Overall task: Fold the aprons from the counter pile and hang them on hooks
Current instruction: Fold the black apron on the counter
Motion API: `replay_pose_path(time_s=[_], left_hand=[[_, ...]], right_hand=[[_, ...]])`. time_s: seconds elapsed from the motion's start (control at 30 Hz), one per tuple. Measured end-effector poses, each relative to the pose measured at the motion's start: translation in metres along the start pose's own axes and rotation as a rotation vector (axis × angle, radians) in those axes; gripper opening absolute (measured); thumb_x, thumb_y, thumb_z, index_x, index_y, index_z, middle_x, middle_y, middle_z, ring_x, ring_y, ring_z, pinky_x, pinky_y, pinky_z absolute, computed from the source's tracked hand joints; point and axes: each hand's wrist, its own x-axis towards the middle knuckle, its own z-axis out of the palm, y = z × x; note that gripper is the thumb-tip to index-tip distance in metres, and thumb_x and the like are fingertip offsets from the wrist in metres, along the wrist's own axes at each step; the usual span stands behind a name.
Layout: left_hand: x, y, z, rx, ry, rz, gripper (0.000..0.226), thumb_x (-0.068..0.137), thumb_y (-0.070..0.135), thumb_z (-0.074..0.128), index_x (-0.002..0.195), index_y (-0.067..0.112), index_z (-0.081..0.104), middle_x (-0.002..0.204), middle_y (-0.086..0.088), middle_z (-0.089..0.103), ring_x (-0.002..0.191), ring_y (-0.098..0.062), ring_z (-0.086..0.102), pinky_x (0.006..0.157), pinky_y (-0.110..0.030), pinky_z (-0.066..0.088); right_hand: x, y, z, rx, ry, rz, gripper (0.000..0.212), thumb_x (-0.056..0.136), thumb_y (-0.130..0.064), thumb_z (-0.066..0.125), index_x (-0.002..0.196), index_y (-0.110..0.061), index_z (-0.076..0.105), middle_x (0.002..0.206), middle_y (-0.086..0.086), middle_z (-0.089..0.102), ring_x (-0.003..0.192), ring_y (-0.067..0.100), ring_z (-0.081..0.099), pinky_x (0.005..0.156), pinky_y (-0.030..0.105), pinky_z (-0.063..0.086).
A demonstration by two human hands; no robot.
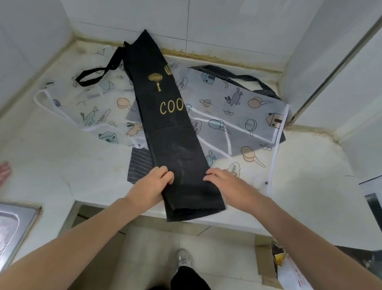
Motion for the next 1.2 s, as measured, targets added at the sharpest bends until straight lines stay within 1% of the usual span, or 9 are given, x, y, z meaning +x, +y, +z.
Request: replay_pose_path(time_s=[0.17,0.3,0.4,0.5,0.57,0.67,0.83,1.03,1.2], left_hand=[[-0.020,-0.001,0.000,-0.044,-0.006,-0.008,0.027,0.092,0.011,0.056,0.118,0.010,0.049,0.123,-0.006,0.043,0.086,-0.009,0.042,0.073,-0.010,0.029],[-0.028,-0.001,-0.008,-0.008,-0.041,0.024,0.030,0.095,0.007,0.048,0.125,0.008,0.047,0.128,-0.006,0.039,0.078,-0.010,0.037,0.068,-0.011,0.026],[-0.031,0.001,-0.014,0.043,-0.064,0.047,0.035,0.098,0.010,0.043,0.133,0.013,0.041,0.134,-0.003,0.034,0.082,-0.006,0.035,0.073,-0.010,0.029],[-0.029,0.002,-0.013,0.130,-0.080,0.056,0.037,0.099,0.010,0.041,0.136,0.015,0.041,0.134,-0.001,0.035,0.087,-0.008,0.043,0.085,-0.015,0.037],[-0.029,0.001,-0.012,0.186,-0.064,0.087,0.036,0.093,0.006,0.053,0.128,0.012,0.050,0.126,-0.004,0.045,0.092,-0.012,0.054,0.084,-0.016,0.042],[-0.032,-0.005,-0.008,0.179,-0.020,0.154,0.049,0.047,-0.003,0.089,0.088,0.009,0.066,0.087,-0.004,0.059,0.061,-0.011,0.058,0.052,-0.016,0.050],[-0.038,-0.005,-0.012,0.281,-0.040,0.137,0.063,0.020,0.005,0.094,0.073,0.014,0.061,0.073,0.001,0.056,0.063,-0.013,0.056,0.038,-0.015,0.037],[-0.043,-0.008,-0.002,0.116,0.066,0.086,0.067,0.039,0.002,0.090,0.089,0.017,0.049,0.074,0.002,0.058,0.061,-0.017,0.056,0.040,-0.019,0.045],[-0.042,-0.007,0.000,-0.175,0.092,-0.205,0.020,0.074,-0.011,0.062,0.081,0.008,0.060,0.083,-0.005,0.057,0.076,-0.022,0.054,0.068,-0.021,0.045]], right_hand=[[0.008,-0.020,0.011,-0.022,0.010,0.011,0.074,0.079,0.017,0.043,0.142,-0.021,0.033,0.152,-0.002,0.018,0.135,0.024,0.027,0.106,0.036,0.036],[0.017,-0.034,0.007,-0.231,-0.081,-0.046,0.076,0.081,0.011,0.048,0.145,-0.025,0.027,0.154,-0.001,0.010,0.142,0.033,0.003,0.116,0.046,0.006],[0.021,-0.042,0.009,-0.228,-0.143,-0.082,0.079,0.085,0.007,0.045,0.147,-0.035,0.022,0.158,-0.008,0.003,0.145,0.026,-0.009,0.115,0.051,-0.006],[0.023,-0.053,0.012,-0.172,-0.245,-0.092,0.083,0.085,0.008,0.041,0.149,-0.040,0.014,0.158,-0.014,-0.002,0.146,0.021,-0.007,0.117,0.050,-0.002],[0.023,-0.060,0.012,-0.190,-0.278,-0.093,0.085,0.085,0.009,0.041,0.149,-0.038,0.011,0.158,-0.014,-0.005,0.146,0.022,-0.009,0.116,0.052,-0.003],[0.022,-0.064,0.011,-0.191,-0.265,-0.097,0.087,0.084,0.011,0.043,0.151,-0.032,0.008,0.158,-0.013,-0.005,0.146,0.018,-0.009,0.115,0.051,-0.006],[0.016,-0.054,0.007,-0.182,-0.118,-0.111,0.091,0.082,0.017,0.044,0.152,-0.023,0.002,0.159,-0.004,-0.004,0.146,0.017,0.001,0.117,0.034,0.003],[0.004,-0.020,0.005,-0.257,-0.139,-0.112,0.085,0.084,0.016,0.036,0.152,-0.020,-0.001,0.159,-0.004,-0.007,0.147,0.017,0.000,0.118,0.030,0.008],[0.005,-0.017,0.010,-0.225,-0.076,-0.135,0.066,0.097,-0.030,0.042,0.152,-0.024,0.004,0.159,-0.010,-0.002,0.145,0.015,0.007,0.117,0.034,0.013]])
